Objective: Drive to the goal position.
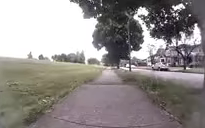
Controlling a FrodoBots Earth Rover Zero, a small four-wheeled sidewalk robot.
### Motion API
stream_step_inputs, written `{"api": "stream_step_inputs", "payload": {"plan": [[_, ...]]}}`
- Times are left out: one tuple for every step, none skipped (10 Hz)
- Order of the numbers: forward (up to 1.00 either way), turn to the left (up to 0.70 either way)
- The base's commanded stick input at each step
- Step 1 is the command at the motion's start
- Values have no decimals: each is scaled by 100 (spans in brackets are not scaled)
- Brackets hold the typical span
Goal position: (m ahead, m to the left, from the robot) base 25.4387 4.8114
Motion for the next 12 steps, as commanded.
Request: {"api": "stream_step_inputs", "payload": {"plan": [[70,0],[70,0],[70,0],[70,0],[70,0],[70,0],[70,0],[70,0],[70,0],[70,0],[70,0],[70,0]]}}
